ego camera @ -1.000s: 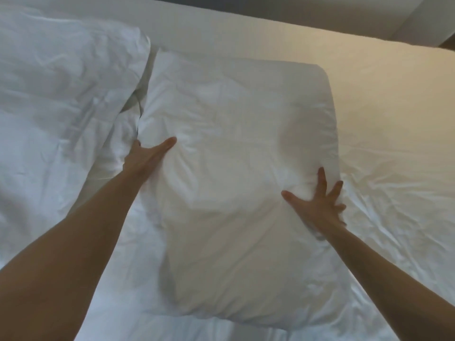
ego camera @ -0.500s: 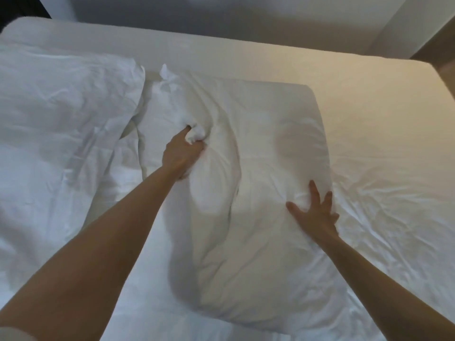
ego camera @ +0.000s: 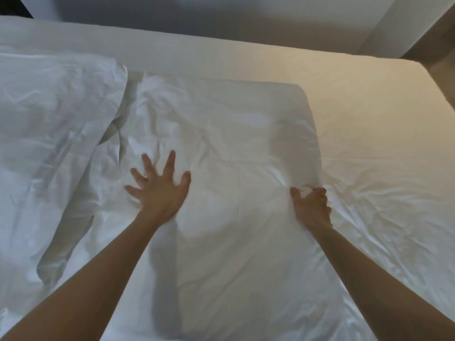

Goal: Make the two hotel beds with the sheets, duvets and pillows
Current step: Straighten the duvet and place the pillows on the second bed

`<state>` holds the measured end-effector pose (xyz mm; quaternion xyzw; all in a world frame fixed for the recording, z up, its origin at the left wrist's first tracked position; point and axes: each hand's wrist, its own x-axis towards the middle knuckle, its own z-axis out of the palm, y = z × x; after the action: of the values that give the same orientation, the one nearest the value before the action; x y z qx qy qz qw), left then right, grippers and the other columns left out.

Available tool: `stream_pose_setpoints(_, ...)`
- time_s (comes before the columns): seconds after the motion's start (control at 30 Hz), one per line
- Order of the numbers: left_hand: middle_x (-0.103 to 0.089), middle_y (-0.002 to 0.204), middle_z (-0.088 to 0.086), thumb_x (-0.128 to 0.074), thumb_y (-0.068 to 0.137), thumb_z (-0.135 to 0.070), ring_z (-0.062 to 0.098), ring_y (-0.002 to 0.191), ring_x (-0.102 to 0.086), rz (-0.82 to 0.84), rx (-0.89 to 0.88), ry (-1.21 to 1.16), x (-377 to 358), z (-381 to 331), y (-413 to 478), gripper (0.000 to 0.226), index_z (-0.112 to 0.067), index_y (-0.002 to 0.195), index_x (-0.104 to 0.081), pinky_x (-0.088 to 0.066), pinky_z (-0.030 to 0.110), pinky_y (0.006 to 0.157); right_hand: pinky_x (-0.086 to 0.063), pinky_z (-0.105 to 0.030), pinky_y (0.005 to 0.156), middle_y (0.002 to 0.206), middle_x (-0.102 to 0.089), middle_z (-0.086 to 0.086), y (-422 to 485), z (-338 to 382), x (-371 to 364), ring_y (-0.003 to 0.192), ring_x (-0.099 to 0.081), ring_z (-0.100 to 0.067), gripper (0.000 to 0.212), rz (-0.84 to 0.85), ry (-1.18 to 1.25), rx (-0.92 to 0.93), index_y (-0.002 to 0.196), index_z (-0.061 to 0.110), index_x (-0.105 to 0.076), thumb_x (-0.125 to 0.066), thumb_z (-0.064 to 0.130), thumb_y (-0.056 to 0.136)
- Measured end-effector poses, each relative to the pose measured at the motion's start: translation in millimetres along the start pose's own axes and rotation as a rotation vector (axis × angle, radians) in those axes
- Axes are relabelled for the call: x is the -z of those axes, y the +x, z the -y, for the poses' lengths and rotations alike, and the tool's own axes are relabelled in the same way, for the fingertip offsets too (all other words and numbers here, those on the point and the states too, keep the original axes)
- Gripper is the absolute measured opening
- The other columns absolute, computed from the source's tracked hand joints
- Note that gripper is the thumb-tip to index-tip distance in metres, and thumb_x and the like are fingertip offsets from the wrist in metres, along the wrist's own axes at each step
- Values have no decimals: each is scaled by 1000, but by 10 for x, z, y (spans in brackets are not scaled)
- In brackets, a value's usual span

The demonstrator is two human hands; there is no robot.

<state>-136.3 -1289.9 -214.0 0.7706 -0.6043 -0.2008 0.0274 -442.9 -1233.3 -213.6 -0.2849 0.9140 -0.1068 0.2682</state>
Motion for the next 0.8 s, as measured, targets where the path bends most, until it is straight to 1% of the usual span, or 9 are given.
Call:
stream_pose_setpoints(0.07, 17, 160, 6, -29, 83, -79, 42, 146, 3, 45, 22, -47, 25, 90, 56, 74, -56, 146, 4, -5, 65, 112, -34, -62, 102, 138, -38, -21, 83, 50, -7, 124, -38, -44, 50, -15, -45, 29, 136, 1, -34, -39, 34, 99)
stream_pose_setpoints(0.13, 10, 160, 13, -33, 76, -86, 42, 145, -4, 78, 73, -50, 57, 147, 102, 82, -59, 144, 5, -8, 65, 111, -38, -58, 98, 135, -36, -19, 105, 67, -29, 121, -39, -43, 35, -22, -160, 81, 131, 4, -39, -32, 22, 101)
stream_pose_setpoints(0.27, -19, 150, 28, -38, 62, -94, 48, 136, -25, 120, 181, -33, 173, 118, 139, 96, -59, 143, 1, -13, 71, 106, -41, -45, 79, 121, -45, -22, 15, 35, 178, 107, -52, -44, 28, -130, -278, 336, 123, 1, -46, -36, 8, 98)
stream_pose_setpoints(0.33, -20, 148, 29, -44, 60, -94, 51, 132, -30, 137, 179, -87, 251, 64, 144, 100, -59, 144, -3, -18, 69, 107, -38, -39, 71, 109, -52, -21, 32, -13, 374, 99, -56, -41, 28, -194, -377, 491, 120, 0, -48, -37, 2, 95)
stream_pose_setpoints(0.4, -20, 148, 29, -46, 55, -96, 53, 129, -35, 149, 165, -132, 323, -1, 153, 105, -60, 143, -4, -23, 68, 107, -37, -35, 68, 98, -52, -17, 59, -30, 510, 94, -57, -37, 29, -180, -439, 548, 119, 0, -49, -38, -1, 93)
stream_pose_setpoints(0.47, -24, 146, 26, -47, 52, -97, 53, 125, -40, 135, 132, -158, 350, -95, 139, 106, -61, 142, -5, -27, 67, 106, -39, -36, 70, 96, -49, -15, 94, -53, 541, 94, -55, -36, 29, -136, -435, 533, 119, 2, -48, -36, 0, 93)
stream_pose_setpoints(0.63, -22, 148, 22, -43, 66, -91, 48, 128, -38, 105, 45, -112, 173, -195, 53, 91, -59, 143, -7, -27, 64, 108, -45, -44, 89, 119, -51, -22, 307, -142, 397, 112, -52, -40, 30, -6, -350, 270, 123, 4, -47, -40, 9, 95)
stream_pose_setpoints(0.73, -21, 150, 27, -33, 73, -88, 48, 135, -29, 128, 78, -64, 23, -12, 112, 82, -59, 144, -4, -22, 62, 110, -40, -44, 84, 128, -41, -21, 354, -125, 178, 121, -38, -41, 31, -2, -308, 200, 126, 3, -44, -40, 8, 96)
stream_pose_setpoints(0.8, -22, 149, 33, -30, 73, -89, 48, 136, -26, 163, 76, -72, -32, 113, 204, 81, -59, 143, -3, -22, 62, 111, -37, -43, 82, 132, -35, -21, 332, -174, 62, 121, -36, -41, 34, -57, -267, 170, 131, 1, -38, -39, 17, 100)
